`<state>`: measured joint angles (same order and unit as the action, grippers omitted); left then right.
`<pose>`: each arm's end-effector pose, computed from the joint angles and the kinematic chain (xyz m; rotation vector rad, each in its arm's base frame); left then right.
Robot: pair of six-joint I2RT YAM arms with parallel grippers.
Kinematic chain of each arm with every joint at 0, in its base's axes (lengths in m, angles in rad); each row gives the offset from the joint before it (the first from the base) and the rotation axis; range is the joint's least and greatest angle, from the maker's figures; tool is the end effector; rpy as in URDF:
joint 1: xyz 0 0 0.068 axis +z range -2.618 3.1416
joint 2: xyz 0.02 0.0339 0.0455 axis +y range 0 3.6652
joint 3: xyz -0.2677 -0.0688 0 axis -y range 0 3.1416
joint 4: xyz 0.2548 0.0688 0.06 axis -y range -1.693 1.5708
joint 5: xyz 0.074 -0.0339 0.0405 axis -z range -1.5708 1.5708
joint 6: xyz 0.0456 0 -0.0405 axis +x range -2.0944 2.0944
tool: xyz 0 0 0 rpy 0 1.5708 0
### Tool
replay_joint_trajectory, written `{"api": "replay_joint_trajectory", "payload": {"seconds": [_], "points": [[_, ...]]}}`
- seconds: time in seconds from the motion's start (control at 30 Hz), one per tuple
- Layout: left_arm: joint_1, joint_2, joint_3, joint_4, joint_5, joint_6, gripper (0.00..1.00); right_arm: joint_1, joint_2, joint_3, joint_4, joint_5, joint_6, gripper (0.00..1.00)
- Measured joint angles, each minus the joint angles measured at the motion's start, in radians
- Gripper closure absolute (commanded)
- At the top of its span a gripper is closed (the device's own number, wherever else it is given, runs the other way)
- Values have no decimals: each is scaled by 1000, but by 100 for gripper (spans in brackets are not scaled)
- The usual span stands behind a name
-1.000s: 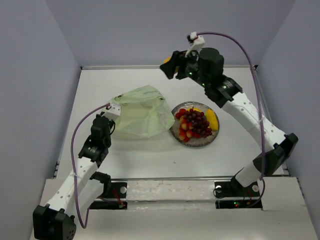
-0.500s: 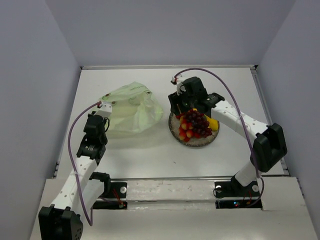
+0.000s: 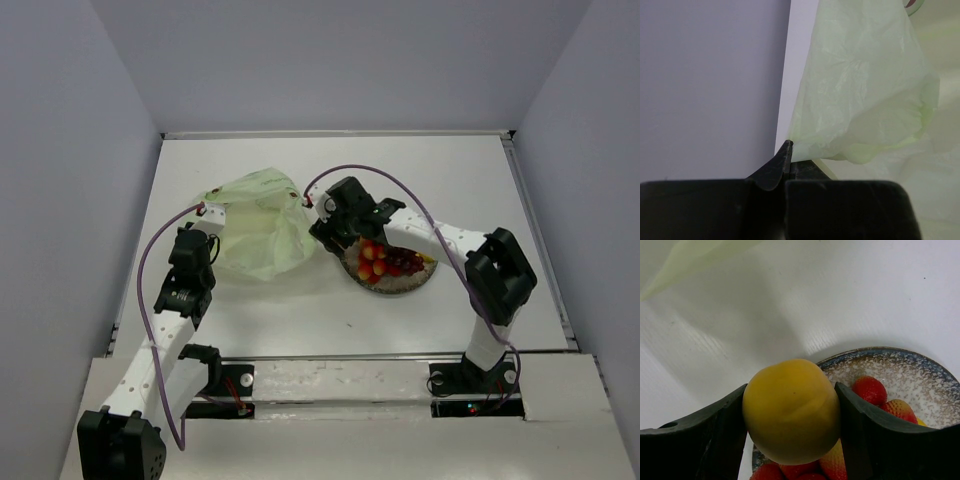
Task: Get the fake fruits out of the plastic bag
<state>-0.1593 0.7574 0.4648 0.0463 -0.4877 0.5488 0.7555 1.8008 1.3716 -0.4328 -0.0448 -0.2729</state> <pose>0.1985 -0.0102 0.2535 0.2986 1.8220 0.7159 0.3011 0.2864 0.2319 -1.2227 2.1233 0.2699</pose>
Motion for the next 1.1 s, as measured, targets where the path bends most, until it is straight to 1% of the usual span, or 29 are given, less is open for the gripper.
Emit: {"api": "replay_joint_trajectory", "payload": {"seconds": [0.17, 0.4, 0.43, 0.5, 0.53, 0.6, 0.63, 0.7, 0.73, 0.77, 0.97, 1.1], "points": [[0, 0, 0, 0, 6, -5, 99, -3, 14, 0, 0, 39, -44, 71], [4, 0, 0, 1, 6, -4, 99, -8, 18, -27, 3, 60, -73, 63], [4, 0, 0, 2, 7, -4, 99, -8, 23, -28, 3, 60, -76, 60], [4, 0, 0, 2, 9, -4, 99, -8, 34, -28, 3, 61, -80, 56], [4, 0, 0, 2, 9, -4, 99, -8, 41, -28, 3, 63, -84, 51], [4, 0, 0, 2, 10, -4, 99, -8, 51, -30, 3, 69, -90, 46], [4, 0, 0, 2, 10, -3, 98, -8, 55, -30, 3, 72, -92, 40], [4, 0, 0, 2, 11, -4, 98, -8, 61, -33, 3, 84, -98, 36], [4, 0, 0, 2, 13, -4, 98, -8, 61, -35, 3, 88, -100, 30], [4, 0, 0, 2, 13, -4, 98, -8, 61, -36, 3, 92, -101, 27], [4, 0, 0, 2, 16, -4, 97, -8, 61, -40, 3, 111, -106, 16], [4, 0, 0, 2, 17, -3, 97, -8, 61, -40, 3, 117, -106, 15]]}}
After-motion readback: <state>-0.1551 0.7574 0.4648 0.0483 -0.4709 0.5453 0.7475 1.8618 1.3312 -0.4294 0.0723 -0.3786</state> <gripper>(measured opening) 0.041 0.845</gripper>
